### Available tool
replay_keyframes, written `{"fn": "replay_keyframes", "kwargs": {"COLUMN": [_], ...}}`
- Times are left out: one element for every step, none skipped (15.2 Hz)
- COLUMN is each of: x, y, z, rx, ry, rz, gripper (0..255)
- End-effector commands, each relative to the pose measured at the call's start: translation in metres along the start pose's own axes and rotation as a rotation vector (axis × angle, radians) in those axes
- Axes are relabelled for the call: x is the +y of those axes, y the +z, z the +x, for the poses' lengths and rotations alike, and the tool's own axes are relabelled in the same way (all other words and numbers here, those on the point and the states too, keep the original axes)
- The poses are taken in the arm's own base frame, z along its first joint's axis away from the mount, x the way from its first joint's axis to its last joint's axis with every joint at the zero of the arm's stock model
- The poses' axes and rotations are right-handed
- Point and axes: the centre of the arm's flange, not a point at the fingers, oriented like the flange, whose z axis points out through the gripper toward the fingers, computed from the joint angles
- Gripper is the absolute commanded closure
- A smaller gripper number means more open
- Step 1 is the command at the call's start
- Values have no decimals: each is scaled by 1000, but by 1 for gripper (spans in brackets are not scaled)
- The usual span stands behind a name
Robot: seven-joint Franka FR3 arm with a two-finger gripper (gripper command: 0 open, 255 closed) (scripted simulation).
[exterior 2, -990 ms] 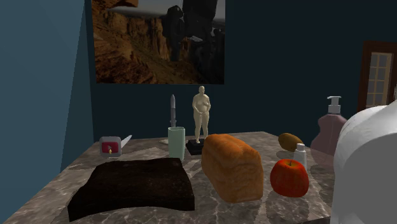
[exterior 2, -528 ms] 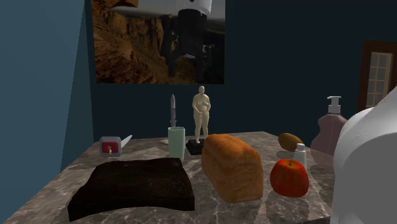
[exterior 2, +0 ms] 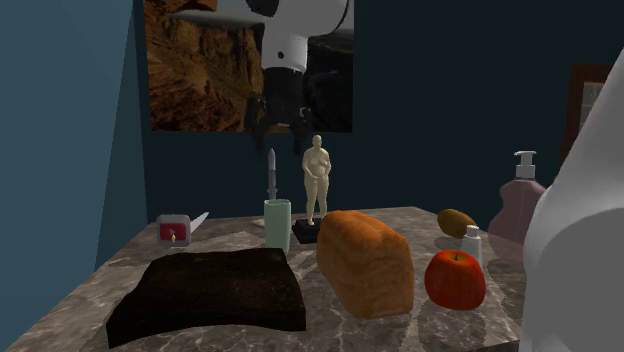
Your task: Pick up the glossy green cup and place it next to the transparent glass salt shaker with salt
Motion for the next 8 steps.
{"fn": "replay_keyframes", "kwargs": {"x": [12,17,21,26,31,35,40,45], "y": [14,21,28,35,42,49,57,64], "z": [21,32,43,54,65,76,87,98], "rx": [-14,-20,-27,-34,-40,-47,-53,-60], "ry": [-7,-10,-13,-16,-19,-22,-25,-27], "rz": [-8,-11,-14,-18,-21,-25,-28,-32], "gripper": [0,0,0,0,0,0,0,0]}}
